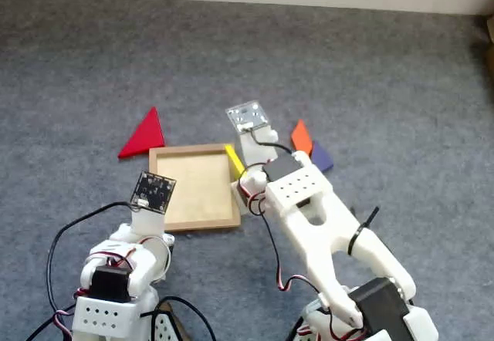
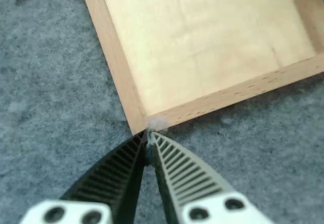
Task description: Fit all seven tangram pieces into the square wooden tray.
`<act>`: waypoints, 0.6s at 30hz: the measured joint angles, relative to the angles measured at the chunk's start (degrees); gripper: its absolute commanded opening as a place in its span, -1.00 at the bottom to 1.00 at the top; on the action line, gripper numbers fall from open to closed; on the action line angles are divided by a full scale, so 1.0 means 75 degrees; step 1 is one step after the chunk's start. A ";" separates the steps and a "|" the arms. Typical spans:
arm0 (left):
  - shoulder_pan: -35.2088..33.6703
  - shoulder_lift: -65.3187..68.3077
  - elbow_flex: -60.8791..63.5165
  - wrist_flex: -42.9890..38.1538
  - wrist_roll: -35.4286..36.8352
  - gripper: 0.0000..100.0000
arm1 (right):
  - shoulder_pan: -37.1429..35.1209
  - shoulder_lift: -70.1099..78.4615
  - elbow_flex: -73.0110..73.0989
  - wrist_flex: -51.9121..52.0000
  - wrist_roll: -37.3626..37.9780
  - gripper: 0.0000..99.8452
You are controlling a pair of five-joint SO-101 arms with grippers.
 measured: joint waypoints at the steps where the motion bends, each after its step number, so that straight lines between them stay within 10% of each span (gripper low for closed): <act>1: 0.0000 0.0000 0.0000 0.0000 0.0000 -0.99 | 0.0000 0.0000 0.0000 0.0000 0.0023 -0.99; 18: 0.0000 0.0000 0.0000 0.0000 0.0000 -0.99 | -0.0293 0.0000 -0.2286 0.1407 -0.0105 -0.99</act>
